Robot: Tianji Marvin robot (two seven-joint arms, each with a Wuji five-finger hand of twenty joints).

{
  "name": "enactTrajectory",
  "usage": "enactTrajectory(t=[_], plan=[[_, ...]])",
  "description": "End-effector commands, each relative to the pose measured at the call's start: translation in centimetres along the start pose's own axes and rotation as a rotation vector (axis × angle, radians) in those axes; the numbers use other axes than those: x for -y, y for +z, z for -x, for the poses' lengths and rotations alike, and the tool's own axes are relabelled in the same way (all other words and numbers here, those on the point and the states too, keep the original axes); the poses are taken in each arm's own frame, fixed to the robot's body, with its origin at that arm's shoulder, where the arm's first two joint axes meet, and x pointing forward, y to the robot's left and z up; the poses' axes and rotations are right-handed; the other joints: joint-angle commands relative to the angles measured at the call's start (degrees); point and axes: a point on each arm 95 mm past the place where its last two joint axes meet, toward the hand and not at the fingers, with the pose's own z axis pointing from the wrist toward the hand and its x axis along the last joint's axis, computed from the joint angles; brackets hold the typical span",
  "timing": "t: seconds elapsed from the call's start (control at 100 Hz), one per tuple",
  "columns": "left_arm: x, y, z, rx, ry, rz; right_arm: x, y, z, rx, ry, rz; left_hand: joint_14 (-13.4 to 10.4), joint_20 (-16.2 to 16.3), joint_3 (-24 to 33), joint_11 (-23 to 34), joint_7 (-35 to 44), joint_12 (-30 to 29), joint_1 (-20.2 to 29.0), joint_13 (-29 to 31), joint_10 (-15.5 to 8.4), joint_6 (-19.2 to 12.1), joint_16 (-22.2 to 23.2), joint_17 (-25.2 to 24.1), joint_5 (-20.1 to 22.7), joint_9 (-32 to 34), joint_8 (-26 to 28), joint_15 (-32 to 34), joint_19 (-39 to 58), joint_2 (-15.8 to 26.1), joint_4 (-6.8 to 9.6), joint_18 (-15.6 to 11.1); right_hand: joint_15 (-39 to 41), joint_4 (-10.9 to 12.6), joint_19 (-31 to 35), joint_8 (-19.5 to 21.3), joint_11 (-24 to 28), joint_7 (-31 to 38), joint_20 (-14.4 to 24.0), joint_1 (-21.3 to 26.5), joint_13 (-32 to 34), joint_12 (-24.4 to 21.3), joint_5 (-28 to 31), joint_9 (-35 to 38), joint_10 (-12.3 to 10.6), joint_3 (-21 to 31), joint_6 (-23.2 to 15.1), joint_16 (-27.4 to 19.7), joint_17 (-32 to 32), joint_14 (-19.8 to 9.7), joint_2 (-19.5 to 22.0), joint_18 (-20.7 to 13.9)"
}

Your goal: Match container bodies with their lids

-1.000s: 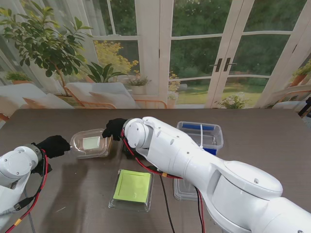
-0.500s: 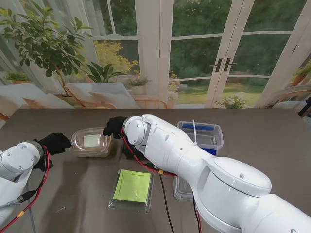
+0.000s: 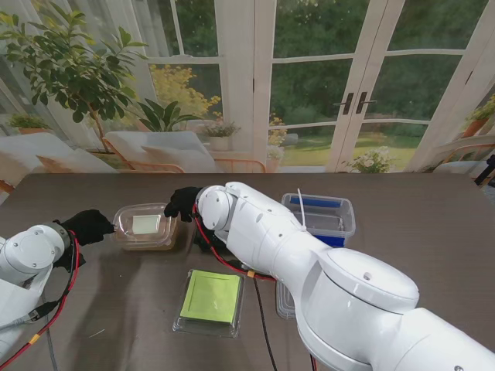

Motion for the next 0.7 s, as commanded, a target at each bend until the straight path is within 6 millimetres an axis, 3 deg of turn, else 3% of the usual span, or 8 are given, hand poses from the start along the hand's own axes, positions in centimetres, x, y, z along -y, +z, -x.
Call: enactTrajectory(t=[0.0, 0.69], plan=[[-0.15, 0.24, -0.71, -0.015, -0.009, 0.016, 0.19, 0.11, -0.85, -0.018, -0.008, -0.018, 3.19, 1.38, -1.56, -0.02, 0.05, 0.85, -2.00, -0.80, 1.58, -4.93, 1.03, -1.08, -0.48, -0.78, -0.12, 0.74, 2.10, 2.82, 0.78, -1.17, 3.68, 0.54, 11.17, -0.72, 1.38, -1.89, 1.28, -0.73, 0.60, -0.52, -1.97, 5.40, 2.97, -0.58, -7.04, -0.26, 34.61, -4.76, 1.14, 0.69], [-0.23, 0.51, -0.99, 0.007, 0.000, 0.018, 0.08, 0.15, -0.10, 0.010, -0.014, -0.020, 2.72, 2.06, -4.13, -0.84, -1.81, 0.39, -6.92, -2.47, 1.53, -3.18, 1.53, -2.80, -5.77, -3.43, -0.84, -0.34, 1.19, 3.05, 2.13, -2.00, 2.89, 0.35, 10.15, -0.21, -0.09, -1.00, 0.83, -0.91, 0.61, -0.85, -6.33, 5.34, 3.02, -1.45, -5.90, -0.75, 34.43, -4.52, 1.16, 1.36]])
